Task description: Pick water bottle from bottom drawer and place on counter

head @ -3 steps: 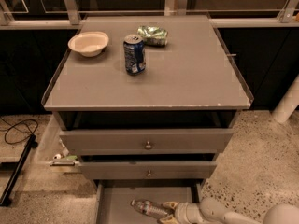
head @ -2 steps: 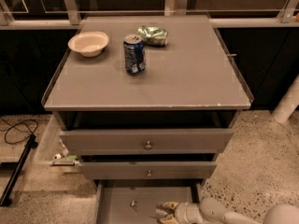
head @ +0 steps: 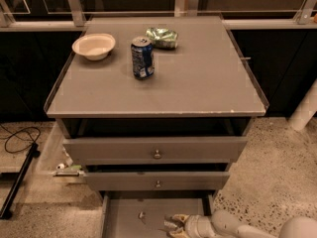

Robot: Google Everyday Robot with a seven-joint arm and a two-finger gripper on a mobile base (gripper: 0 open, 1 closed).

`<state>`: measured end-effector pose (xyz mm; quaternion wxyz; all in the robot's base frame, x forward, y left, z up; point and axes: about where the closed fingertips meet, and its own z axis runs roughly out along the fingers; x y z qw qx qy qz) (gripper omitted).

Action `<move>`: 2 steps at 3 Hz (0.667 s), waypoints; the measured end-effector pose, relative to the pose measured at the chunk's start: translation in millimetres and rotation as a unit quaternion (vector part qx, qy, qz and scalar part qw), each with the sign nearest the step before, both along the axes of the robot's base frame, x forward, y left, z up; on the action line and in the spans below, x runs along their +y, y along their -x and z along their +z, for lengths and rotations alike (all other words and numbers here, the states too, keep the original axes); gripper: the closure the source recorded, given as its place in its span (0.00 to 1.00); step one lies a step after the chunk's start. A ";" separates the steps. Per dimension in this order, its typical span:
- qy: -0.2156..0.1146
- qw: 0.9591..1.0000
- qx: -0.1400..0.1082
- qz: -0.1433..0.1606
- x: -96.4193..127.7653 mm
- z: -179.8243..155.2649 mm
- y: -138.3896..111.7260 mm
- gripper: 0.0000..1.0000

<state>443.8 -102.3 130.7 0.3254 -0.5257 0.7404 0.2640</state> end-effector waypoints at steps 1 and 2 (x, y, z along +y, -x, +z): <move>-0.001 1.000 -0.009 0.016 0.9 17.9 11.1 1.00; -0.007 0.999 -0.034 0.035 -4.7 58.1 25.7 1.00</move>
Offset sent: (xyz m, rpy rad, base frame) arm -0.0446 -0.0186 0.1116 0.0264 -0.1298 0.1070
